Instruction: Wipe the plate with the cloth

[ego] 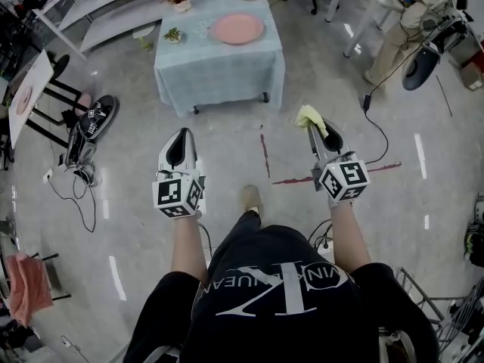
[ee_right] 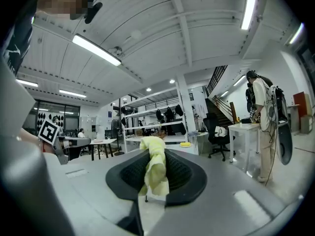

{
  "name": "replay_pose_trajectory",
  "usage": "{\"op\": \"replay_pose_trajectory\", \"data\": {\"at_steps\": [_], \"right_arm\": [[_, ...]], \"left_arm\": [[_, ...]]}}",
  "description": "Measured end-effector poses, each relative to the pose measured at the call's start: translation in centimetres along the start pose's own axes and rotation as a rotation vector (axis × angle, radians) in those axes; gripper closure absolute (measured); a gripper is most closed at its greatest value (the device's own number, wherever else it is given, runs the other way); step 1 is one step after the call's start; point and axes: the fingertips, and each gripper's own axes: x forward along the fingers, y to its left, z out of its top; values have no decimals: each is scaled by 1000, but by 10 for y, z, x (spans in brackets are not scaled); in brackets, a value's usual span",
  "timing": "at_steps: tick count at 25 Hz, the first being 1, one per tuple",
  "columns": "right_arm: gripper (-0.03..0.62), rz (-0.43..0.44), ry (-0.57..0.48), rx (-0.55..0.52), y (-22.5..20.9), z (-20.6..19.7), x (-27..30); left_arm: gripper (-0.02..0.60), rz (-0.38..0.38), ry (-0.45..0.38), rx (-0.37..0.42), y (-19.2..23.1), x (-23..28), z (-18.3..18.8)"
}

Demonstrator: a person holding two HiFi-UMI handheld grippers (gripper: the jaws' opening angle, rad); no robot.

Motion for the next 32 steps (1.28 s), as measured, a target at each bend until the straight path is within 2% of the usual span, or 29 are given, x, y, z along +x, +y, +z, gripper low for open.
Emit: {"op": "replay_pose_trajectory", "data": {"at_steps": [18,24,32], "right_arm": [[522,-23,8,21,-45,9,152],[522,-36,-7,33,-55,10,183],[522,-25,21,50,-59,-5,210]], "left_arm": [[581,-25,2,1,68,154,13],[581,-29,-2,4,84,184,13],[581,-10,31,-16,102,202,-7]]}}
